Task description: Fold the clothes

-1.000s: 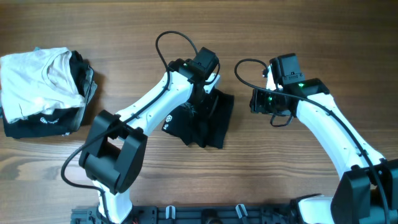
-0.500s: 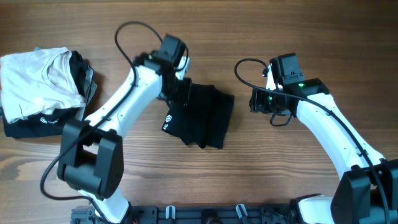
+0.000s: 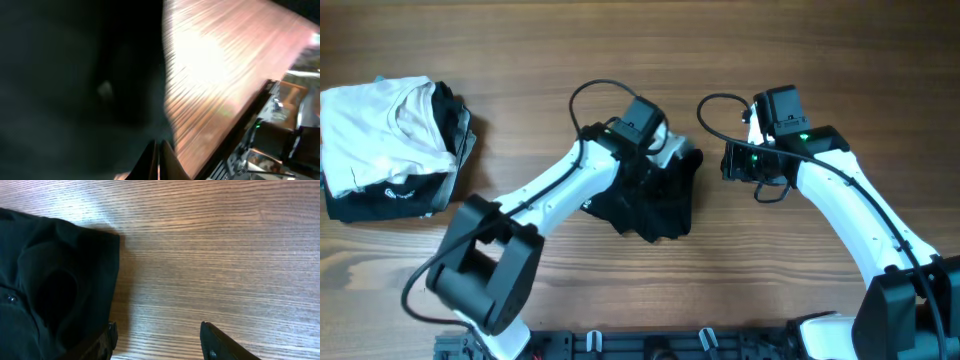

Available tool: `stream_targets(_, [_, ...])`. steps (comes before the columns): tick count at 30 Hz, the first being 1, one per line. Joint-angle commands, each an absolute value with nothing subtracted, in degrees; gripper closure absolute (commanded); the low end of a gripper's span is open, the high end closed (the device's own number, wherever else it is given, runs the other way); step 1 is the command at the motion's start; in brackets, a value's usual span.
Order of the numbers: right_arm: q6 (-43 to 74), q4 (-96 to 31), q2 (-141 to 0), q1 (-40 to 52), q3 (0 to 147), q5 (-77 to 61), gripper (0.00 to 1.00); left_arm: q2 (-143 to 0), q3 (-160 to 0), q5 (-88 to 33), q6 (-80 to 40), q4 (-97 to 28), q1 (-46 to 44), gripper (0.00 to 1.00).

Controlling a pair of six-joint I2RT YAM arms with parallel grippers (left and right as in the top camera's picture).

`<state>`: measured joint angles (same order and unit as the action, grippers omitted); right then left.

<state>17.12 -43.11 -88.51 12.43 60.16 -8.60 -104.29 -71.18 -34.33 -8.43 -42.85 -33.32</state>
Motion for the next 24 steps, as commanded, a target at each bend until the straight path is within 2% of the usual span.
stream_targets(1, [2.17,-41.30,-87.18,12.64,60.71,-28.14,0.53,-96.31,-74.22,-24.36,-8.56,-48.93,-27.03,0.94])
stream_targets(3, [-2.66,-39.70,-86.78,14.55,60.71,-39.81,0.49,-92.84,-74.22,-18.70,-8.56,-51.22,-22.85,0.92])
stream_targets(5, [0.40,-35.53,-87.07,18.61,60.64,-39.38,0.48,-92.36,-74.15,-17.72,-8.14,-51.48,-18.90,0.93])
stream_targets(6, [6.24,-33.06,-87.68,20.10,60.64,-35.38,0.52,-93.10,-74.08,-17.72,-7.90,-51.48,-18.02,0.94])
stream_targets(8, [15.73,-28.45,-90.65,21.87,60.51,-27.92,0.78,-95.53,-73.76,-17.72,-7.68,-51.24,-17.80,0.95])
stream_targets(13, [23.92,-28.49,-103.20,21.26,60.27,-28.29,0.95,-102.72,-71.75,-17.63,-4.69,-50.89,-17.87,0.96])
stream_targets(16, [31.31,-31.11,-106.85,20.12,60.27,-28.25,0.91,-106.13,-71.44,-15.44,-4.69,-50.65,-17.82,0.96])
stream_targets(20, [33.08,-32.18,-106.83,19.86,60.27,-28.03,0.82,-107.79,-71.48,-0.89,-4.71,-49.76,-17.45,0.92])
stream_targets(23, [32.95,-32.38,-106.83,19.84,60.27,-28.05,0.80,-106.26,-72.01,-4.23,-4.91,-51.72,-15.62,0.92])
stream_targets(24, [32.95,-32.38,-106.83,19.84,60.27,-28.08,0.79,-104.88,-72.34,-7.77,-4.91,-52.58,-14.48,0.83])
